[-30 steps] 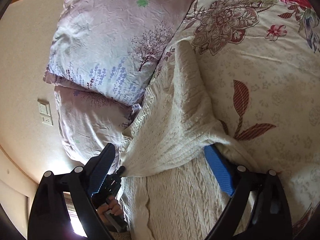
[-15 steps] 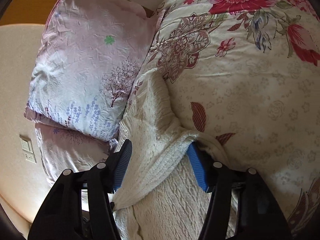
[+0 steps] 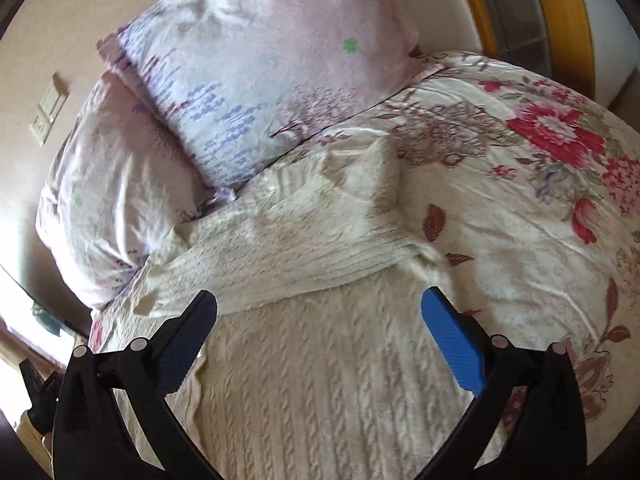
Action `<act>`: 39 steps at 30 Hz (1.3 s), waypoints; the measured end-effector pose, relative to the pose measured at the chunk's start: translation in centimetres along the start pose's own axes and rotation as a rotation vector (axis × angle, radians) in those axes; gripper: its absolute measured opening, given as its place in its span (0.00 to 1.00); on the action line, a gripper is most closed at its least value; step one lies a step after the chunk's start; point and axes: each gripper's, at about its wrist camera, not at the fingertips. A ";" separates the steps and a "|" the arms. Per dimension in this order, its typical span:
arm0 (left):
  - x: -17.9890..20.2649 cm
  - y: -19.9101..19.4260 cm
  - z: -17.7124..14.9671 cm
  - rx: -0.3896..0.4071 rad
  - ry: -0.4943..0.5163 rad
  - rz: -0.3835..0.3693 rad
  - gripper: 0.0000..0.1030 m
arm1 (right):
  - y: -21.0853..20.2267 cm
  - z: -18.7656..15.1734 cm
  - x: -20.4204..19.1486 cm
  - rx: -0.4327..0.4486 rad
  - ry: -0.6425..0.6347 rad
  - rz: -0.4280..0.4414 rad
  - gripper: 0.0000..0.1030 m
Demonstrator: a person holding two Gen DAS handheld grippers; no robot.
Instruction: Fold small clothes
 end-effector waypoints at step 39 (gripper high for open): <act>19.1 4.1 3.4 0.143 0.239 -0.368 0.05 | -0.8 -3.0 -1.5 -0.041 -0.217 0.010 0.99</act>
Point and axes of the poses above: each gripper's, at about its wrist camera, not at the fingertips, and y roughly the way its jaws point, x to its right, z to its top, and after that the axes turned 3 degrees about -y, right-handed
